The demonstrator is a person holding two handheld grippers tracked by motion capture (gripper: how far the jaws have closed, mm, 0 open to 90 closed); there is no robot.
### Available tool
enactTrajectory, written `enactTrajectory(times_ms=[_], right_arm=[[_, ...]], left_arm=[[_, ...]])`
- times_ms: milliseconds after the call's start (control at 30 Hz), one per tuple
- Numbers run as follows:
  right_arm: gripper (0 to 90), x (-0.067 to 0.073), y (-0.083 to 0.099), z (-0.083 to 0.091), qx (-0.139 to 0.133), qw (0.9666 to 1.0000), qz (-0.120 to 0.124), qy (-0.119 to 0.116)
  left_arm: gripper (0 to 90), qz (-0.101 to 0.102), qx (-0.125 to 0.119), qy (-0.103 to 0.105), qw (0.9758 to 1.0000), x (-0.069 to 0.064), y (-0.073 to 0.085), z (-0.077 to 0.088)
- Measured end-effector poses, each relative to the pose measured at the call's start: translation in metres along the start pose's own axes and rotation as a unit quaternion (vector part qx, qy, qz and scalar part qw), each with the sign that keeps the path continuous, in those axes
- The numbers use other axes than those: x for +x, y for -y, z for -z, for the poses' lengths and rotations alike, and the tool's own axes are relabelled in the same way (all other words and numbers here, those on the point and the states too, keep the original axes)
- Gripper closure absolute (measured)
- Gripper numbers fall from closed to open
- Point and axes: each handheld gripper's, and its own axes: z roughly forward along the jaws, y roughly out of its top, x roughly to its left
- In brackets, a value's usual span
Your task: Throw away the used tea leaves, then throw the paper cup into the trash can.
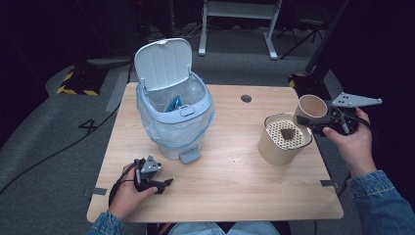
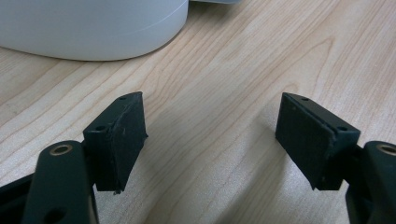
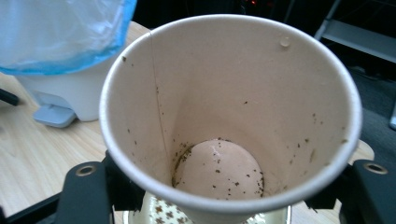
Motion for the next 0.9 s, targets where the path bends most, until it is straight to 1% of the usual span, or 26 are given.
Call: enactTrajectory(times_ms=[167,300,400,467,533,667,733,900], right_arm=[[31.6,0.008,-0.013,-0.002,-0.013,0.9993,0.026,-0.024],[31.6,0.013,-0.025,-0.008,-0.02,0.998,0.032,-0.051],[31.6,0.015,-0.035,-0.013,-0.028,0.9956,0.034,-0.083],[31.6,0.016,-0.041,-0.016,-0.033,0.9934,0.037,-0.104],[31.6,0.017,-0.048,-0.02,-0.034,0.9915,0.042,-0.119],[31.6,0.018,-0.058,-0.029,-0.033,0.9869,0.039,-0.153],[31.6,0.019,-0.062,-0.034,-0.03,0.9853,0.039,-0.164],[31.5,0.026,-0.077,-0.046,-0.026,0.9826,0.049,-0.177]], left_arm=[[24.8,-0.002,0.0,-0.001,1.0,0.0,0.0,0.0],[24.9,-0.002,0.0,0.0,1.0,0.0,0.0,0.0],[24.8,-0.002,0.0,0.0,1.0,0.0,0.0,0.0],[24.9,-0.001,0.0,0.0,1.0,0.0,0.0,0.0],[24.9,-0.001,0.0,0.0,1.0,0.0,0.0,0.0],[24.9,-0.001,0.0,0.0,1.0,0.0,0.0,0.0],[24.9,-0.001,0.0,0.0,1.0,0.0,0.0,0.0],[24.9,-0.001,0.0,-0.001,1.0,0.0,0.0,0.0]])
